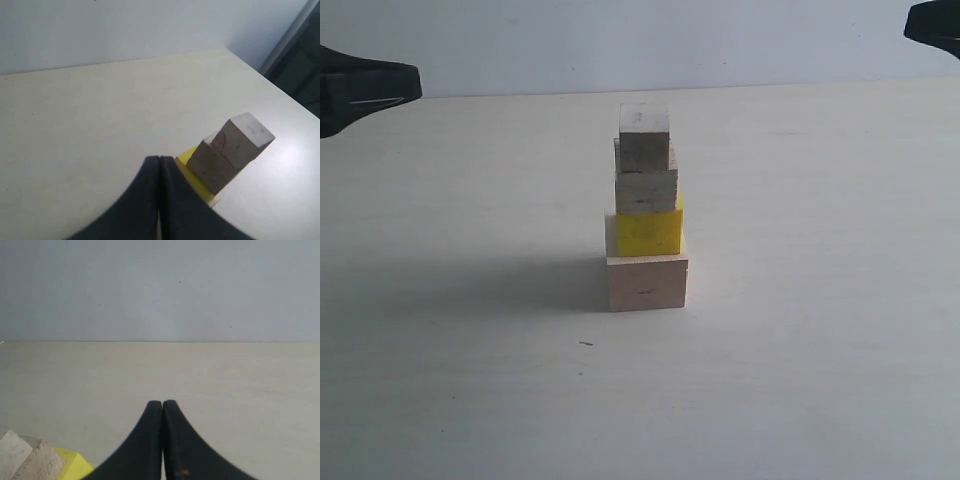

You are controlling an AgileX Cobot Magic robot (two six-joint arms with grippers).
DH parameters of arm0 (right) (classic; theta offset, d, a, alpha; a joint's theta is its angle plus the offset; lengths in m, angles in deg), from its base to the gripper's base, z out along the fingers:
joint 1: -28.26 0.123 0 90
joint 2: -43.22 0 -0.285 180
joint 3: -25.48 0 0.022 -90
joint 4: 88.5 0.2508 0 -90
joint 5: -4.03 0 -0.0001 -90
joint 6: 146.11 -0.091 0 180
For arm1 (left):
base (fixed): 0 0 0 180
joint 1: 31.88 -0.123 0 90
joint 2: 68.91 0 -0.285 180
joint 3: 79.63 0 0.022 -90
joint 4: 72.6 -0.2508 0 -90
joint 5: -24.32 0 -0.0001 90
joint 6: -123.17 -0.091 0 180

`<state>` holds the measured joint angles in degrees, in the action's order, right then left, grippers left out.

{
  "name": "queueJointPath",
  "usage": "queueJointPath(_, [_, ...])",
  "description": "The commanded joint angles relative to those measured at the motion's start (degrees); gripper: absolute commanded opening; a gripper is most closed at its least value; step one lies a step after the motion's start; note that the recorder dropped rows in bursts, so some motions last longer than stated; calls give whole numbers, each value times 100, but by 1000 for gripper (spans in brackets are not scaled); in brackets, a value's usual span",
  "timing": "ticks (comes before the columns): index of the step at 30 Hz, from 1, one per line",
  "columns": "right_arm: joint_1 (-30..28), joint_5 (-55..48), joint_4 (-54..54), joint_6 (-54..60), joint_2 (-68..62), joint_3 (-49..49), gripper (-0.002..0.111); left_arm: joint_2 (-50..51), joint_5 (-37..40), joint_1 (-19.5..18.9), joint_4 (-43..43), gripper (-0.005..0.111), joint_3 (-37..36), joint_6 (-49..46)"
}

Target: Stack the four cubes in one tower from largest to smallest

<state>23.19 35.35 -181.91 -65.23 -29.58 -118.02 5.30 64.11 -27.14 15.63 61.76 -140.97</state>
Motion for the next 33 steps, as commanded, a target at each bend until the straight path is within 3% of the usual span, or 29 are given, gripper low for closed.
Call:
queueJointPath(1, [-24, 17, -20, 57, 29, 13, 0, -36, 11, -14, 13, 0, -15, -28])
queueJointPath(11, [-24, 42, -10, 57, 29, 13, 0, -415, -237, -14, 13, 0, -15, -93])
queueJointPath(20, [-24, 22, -10, 57, 29, 13, 0, -2482, -265, -93, 13, 0, -15, -117])
queueJointPath(26, [-24, 22, -10, 57, 29, 13, 0, -4150, -644, -1008, -423, 0, -15, -306])
queueJointPath(30, [-24, 22, -10, 57, 29, 13, 0, -4609, -1422, -1513, -1262, 0, -30, 409])
queueJointPath(33, [-24, 22, -10, 57, 29, 13, 0, -4618, -2166, -1695, -1344, 0, -250, 920])
